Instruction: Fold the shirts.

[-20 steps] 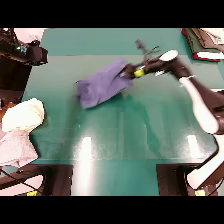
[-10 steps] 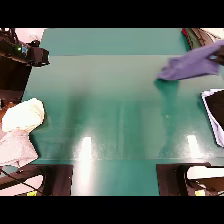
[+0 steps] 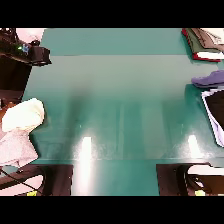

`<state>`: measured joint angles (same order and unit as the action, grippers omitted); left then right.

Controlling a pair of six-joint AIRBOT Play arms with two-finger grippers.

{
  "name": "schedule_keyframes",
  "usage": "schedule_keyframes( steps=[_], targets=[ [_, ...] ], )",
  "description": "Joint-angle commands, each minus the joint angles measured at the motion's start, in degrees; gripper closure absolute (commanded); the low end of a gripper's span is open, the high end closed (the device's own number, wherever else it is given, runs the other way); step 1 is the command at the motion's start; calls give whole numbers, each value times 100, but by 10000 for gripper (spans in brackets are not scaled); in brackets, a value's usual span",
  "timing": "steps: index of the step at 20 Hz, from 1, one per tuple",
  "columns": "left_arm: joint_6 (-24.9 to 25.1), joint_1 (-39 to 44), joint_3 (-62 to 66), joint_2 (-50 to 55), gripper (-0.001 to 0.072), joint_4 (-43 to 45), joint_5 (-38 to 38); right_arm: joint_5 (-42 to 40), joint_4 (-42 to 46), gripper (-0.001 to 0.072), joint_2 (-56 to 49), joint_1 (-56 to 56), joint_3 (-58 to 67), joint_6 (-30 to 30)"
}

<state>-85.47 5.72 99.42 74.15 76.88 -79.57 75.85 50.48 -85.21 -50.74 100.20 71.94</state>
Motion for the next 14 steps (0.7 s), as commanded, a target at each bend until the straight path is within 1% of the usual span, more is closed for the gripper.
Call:
schedule_keyframes(
  steps=[1, 3, 6, 7, 11, 14],
  targets=[
    [-2, 2, 4, -4, 681, -15, 52, -28, -63, 695, 343, -256, 7, 9],
    [4, 2, 4, -4, 681, -17, 48, 37, 378, 695, 599, -378, 4, 205],
    [68, 2, 4, -4, 681, -15, 52, 323, 1429, 694, 905, -516, 4, 684],
    [164, 2, 4, -4, 681, -15, 48, 442, 1722, 694, 960, -516, 4, 813],
    [212, 2, 4, -4, 681, -15, 46, 1228, 2942, 693, 981, -511, 2, 1401],
    [321, 2, 4, -4, 681, -15, 48, 1735, 3943, 682, 981, -522, 4, 1698]
  ],
)
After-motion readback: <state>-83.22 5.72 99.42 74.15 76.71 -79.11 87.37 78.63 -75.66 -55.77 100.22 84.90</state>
